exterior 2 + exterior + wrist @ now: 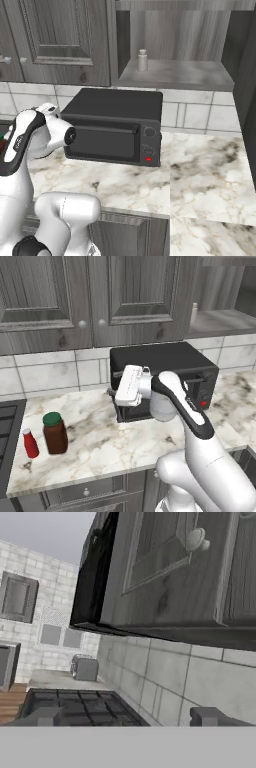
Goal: Collect the paprika, ketchup, and shaker from the cabinet and place them next to the stove.
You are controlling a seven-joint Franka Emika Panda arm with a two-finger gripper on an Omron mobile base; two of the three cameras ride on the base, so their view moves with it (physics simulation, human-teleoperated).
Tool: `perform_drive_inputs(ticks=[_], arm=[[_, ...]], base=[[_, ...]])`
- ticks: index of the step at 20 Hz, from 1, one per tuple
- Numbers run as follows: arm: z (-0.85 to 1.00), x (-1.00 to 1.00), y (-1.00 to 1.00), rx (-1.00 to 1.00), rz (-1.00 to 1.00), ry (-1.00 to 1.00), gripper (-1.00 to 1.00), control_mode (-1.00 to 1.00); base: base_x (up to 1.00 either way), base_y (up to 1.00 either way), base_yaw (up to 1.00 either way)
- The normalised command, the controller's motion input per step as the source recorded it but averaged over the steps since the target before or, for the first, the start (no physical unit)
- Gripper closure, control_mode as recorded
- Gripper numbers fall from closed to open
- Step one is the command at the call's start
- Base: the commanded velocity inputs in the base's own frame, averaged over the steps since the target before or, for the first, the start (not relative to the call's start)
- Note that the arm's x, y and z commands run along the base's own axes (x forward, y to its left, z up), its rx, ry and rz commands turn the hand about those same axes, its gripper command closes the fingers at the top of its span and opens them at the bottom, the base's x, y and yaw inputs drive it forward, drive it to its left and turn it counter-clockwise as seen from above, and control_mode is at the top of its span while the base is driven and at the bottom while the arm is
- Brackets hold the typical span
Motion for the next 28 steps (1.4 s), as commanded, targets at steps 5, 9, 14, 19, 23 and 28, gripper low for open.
perform_drive_inputs(ticks=[5,9,14,19,23,28], arm=[[1.0,-0.24,-0.64,0.0,-0.11,-0.05,-1.0,-1.0],[0.93,-0.19,-0.63,0.0,-0.1,-0.03,-1.0,-1.0],[0.67,-0.14,-0.64,0.0,-0.09,-0.01,-1.0,-1.0],[-0.19,-0.06,-0.55,0.0,-0.04,0.0,-1.0,-1.0],[-0.22,0.05,-0.71,0.0,0.0,0.01,-1.0,-1.0],[0.01,0.0,-0.99,0.0,0.0,-0.04,-1.0,-1.0]], base=[[0.0,0.0,0.0],[0.0,0.0,0.0],[0.0,0.0,0.0],[0.0,0.0,0.0],[0.0,0.0,0.0],[0.0,0.0,0.0]])
